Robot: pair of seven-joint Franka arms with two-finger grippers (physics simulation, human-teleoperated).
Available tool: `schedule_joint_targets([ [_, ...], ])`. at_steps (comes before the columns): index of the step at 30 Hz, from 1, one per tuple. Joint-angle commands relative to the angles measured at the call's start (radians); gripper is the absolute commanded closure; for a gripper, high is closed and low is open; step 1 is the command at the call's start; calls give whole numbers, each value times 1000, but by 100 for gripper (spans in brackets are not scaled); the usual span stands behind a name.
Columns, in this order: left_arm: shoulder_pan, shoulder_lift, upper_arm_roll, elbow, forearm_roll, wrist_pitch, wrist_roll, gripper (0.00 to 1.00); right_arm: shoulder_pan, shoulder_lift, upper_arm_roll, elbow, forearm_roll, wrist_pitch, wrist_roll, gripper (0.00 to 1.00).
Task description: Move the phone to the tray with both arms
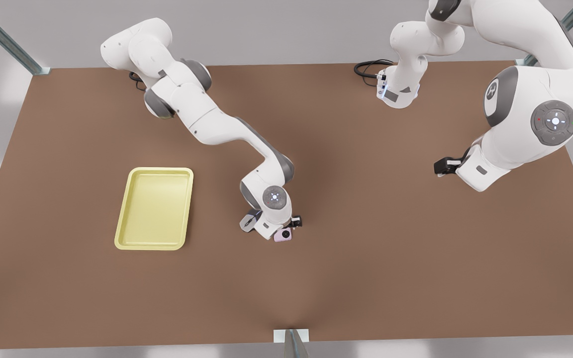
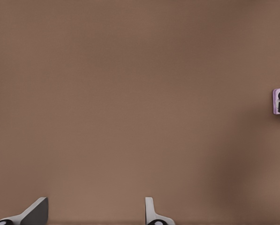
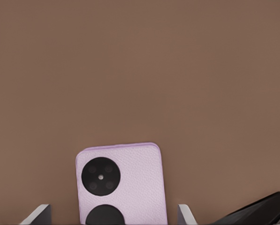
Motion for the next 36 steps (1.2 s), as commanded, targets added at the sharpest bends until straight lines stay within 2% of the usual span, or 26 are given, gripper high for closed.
schedule_joint_targets([
  [1,1,0,0,0,0,1,-6,0,0,4,0,-7,-5,38,-113,0],
  [13,1,9,0,0,-1,9,-6,0,0,13,2,-43,-9,110,-110,0],
  [24,1,9,1,0,-1,7,-6,0,0,12,0,-44,-11,101,-118,0],
  [26,1,9,1,0,-1,7,-6,0,2,13,0,-46,-11,106,-118,2],
  [31,0,9,1,-1,-1,7,-6,0,0,13,0,-47,-11,104,-119,14],
  [36,1,9,0,-1,-1,7,-9,0,0,9,0,-46,-11,100,-121,20],
])
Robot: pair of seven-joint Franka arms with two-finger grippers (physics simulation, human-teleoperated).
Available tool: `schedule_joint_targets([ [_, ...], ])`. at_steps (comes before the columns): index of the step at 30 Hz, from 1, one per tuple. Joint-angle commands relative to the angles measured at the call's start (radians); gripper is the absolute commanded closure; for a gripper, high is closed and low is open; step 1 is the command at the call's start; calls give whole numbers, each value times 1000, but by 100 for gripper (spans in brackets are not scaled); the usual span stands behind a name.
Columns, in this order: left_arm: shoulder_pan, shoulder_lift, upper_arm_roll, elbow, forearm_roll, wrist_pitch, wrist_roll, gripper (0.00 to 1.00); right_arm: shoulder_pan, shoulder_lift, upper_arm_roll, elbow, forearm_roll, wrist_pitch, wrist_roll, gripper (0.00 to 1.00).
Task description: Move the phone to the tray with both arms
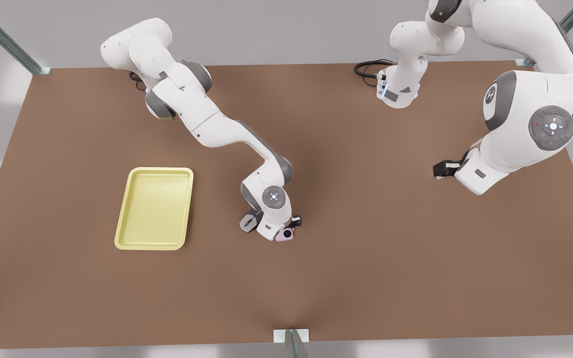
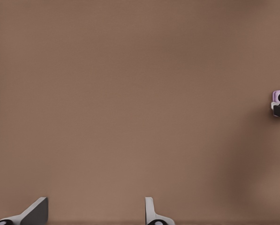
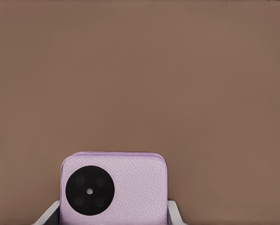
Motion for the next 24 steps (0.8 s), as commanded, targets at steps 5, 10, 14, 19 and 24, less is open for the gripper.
schedule_joint_targets([
  [5,-1,0,-1,0,-1,-1,-3,0,-11,-62,-1,-41,1,-7,-17,22],
  [10,1,0,1,2,-3,16,-5,0,-100,-284,0,-289,10,-7,-90,22],
  [14,-3,-5,-1,2,4,52,-26,0,-255,-459,-14,-559,-5,5,-390,21],
  [19,-26,-1,-1,2,14,58,-32,0,-275,-550,-224,-705,139,7,-838,21],
  [24,-26,2,1,2,16,59,-35,0,-319,-692,-319,-1076,242,188,-1174,21],
])
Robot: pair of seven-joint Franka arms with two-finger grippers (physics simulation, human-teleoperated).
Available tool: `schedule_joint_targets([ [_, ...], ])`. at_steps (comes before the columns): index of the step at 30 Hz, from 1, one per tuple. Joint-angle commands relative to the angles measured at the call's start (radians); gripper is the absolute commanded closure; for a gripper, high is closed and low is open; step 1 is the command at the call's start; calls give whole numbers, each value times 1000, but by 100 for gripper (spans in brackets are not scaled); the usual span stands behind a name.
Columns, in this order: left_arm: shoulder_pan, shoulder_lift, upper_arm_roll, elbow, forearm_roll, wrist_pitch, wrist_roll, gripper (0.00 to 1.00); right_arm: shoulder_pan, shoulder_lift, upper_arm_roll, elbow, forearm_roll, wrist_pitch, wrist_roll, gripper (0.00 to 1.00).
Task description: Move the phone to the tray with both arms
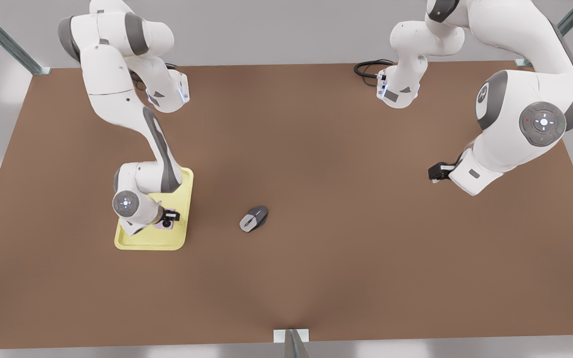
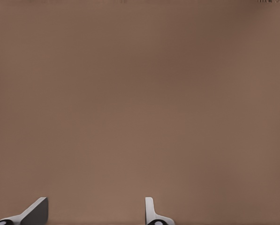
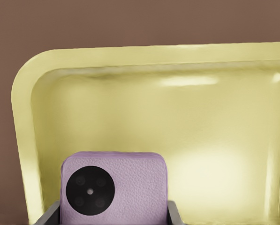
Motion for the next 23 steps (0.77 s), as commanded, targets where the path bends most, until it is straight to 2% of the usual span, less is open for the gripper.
schedule_joint_targets([
  [1,1,-1,0,0,2,8,-18,0,-22,-27,-4,-83,40,126,-759,21],
  [2,1,-1,0,0,2,8,-18,0,-22,-28,-4,-88,40,129,-759,21],
  [3,1,2,0,0,2,8,-18,0,-20,-27,-4,-88,40,126,-759,15],
  [4,1,4,1,0,2,8,-17,0,-17,-27,-4,-88,40,124,-759,0],
  [8,0,-1,0,8,-1,28,3,0,-11,-51,-4,-79,40,100,-757,0],
  [11,0,-7,0,8,0,43,2,0,-11,-222,-4,9,29,-92,-589,0],
  [13,-1,-7,0,10,0,43,2,0,-31,-251,-1,225,-24,-386,-394,0],
  [14,0,-7,0,10,0,41,2,0,-64,-314,46,286,-102,-483,-222,0],
  [15,-4,-7,0,8,0,40,-1,0,-117,-335,86,372,-121,-567,-227,0],
  [16,-4,-7,0,10,0,40,-3,0,-147,-349,83,435,-122,-617,-228,0],
  [19,-5,-7,0,10,0,40,-6,0,-184,-351,83,520,-153,-703,-216,0],
  [23,-10,-7,0,10,0,40,-8,0,-189,-357,83,512,-155,-721,-227,0],
])
